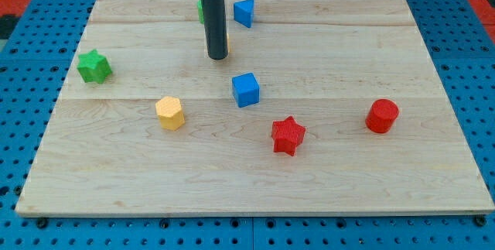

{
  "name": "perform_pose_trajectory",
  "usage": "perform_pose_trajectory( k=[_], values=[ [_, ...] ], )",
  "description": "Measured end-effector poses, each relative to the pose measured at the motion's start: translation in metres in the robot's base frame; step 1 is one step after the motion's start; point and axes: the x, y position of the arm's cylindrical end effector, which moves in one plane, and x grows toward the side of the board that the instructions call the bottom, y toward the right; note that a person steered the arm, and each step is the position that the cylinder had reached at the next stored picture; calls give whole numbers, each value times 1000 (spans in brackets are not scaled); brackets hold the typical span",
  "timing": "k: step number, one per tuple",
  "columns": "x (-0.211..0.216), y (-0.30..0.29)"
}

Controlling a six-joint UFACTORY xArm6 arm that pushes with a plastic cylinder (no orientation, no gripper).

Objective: Move the yellow heart to the bottom left of the blue triangle

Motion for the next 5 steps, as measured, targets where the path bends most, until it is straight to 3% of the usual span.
perform_pose_trajectory(
  k=[3, 4, 5],
  values=[
    [20, -23],
    [-25, -36],
    [-30, -22]
  ],
)
